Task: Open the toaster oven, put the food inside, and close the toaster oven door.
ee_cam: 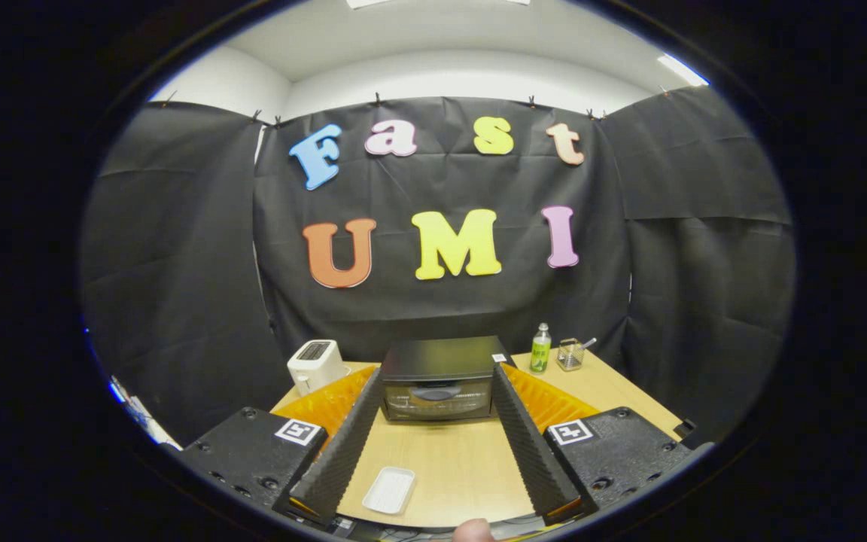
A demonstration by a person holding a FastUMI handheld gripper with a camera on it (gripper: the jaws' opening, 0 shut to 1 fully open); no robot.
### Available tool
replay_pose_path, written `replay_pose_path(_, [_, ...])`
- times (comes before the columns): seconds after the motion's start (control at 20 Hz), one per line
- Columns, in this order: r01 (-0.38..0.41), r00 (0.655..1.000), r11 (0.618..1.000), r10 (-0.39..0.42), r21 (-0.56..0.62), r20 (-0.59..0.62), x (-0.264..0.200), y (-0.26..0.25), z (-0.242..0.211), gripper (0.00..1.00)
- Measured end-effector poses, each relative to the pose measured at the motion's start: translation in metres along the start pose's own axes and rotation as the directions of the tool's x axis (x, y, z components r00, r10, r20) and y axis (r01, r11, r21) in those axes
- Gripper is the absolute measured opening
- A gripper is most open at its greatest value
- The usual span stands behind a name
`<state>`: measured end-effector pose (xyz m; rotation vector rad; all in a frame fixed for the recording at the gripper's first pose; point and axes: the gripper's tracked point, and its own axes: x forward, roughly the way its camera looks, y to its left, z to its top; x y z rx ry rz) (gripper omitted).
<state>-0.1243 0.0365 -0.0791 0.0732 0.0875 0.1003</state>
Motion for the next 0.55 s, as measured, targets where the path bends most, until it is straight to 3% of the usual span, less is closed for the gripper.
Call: replay_pose_path(0.55, [-0.025, 0.999, 0.999, 0.025, 0.026, -0.023, -0.0022, 0.0019, -0.0094, 0.95])
